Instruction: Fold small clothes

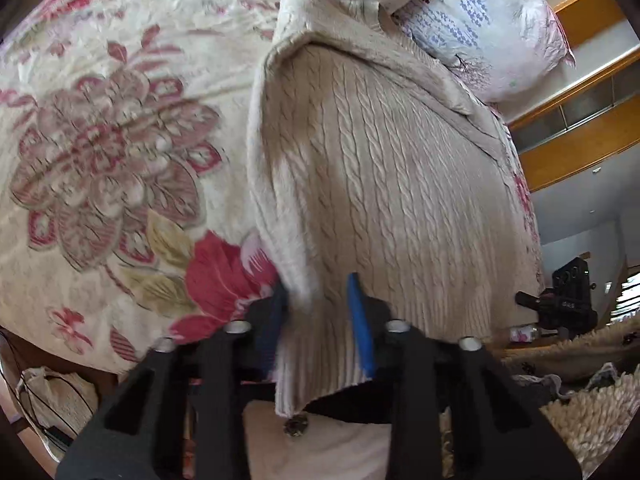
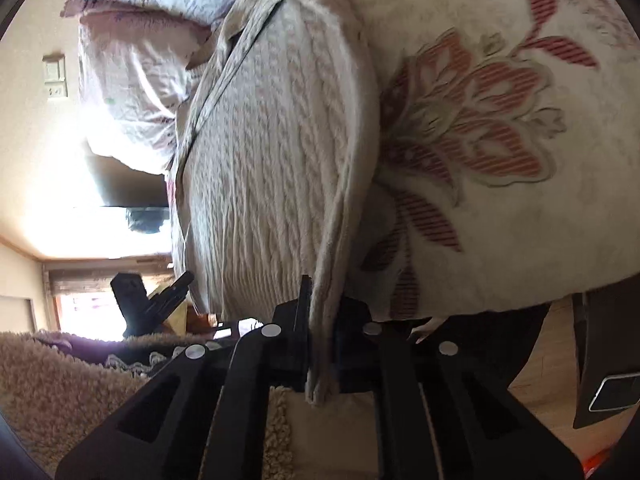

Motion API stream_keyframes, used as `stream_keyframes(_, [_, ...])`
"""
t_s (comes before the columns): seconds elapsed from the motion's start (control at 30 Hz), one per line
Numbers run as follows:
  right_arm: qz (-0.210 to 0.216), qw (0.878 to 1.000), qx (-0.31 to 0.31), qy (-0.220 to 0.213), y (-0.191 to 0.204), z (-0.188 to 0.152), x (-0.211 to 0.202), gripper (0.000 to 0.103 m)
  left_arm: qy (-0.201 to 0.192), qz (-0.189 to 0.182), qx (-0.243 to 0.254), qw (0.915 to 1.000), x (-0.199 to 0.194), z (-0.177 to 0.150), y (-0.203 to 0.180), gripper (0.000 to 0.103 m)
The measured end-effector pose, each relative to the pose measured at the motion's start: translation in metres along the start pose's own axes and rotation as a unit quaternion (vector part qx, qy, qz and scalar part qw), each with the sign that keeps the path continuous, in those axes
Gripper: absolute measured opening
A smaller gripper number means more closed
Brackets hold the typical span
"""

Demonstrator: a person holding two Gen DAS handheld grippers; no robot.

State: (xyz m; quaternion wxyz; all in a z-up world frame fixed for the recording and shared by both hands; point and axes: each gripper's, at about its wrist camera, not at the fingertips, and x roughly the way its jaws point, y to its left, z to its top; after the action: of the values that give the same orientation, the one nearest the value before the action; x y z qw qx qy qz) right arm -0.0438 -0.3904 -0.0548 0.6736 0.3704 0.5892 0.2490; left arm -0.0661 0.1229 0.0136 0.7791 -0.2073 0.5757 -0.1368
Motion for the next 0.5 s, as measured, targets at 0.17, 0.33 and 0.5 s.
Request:
stream_keyframes(0.17, [0.081, 0.994, -0.036, -0.058, 0.036, 0.031, -0.003, 0.008, 0.017, -0.073, 0.008, 0.9972, 0.006, 0.026, -0.009, 0.009])
stream_keyframes(0.33, [0.108, 0.975, -0.1, -0.165, 0.096, 0.123, -0.02, 0.008, -0.114, -0.111, 0.026, 0.9869, -0.026, 0.137, -0.013, 0.009])
stream_keyframes(0.5, [0.071, 0.962, -0.036, -0.261, 0.119, 0.209, -0.015, 0.056, -0.212, -0.017, -0.009, 0.9772, -0.022, 0.233, -0.005, 0.048])
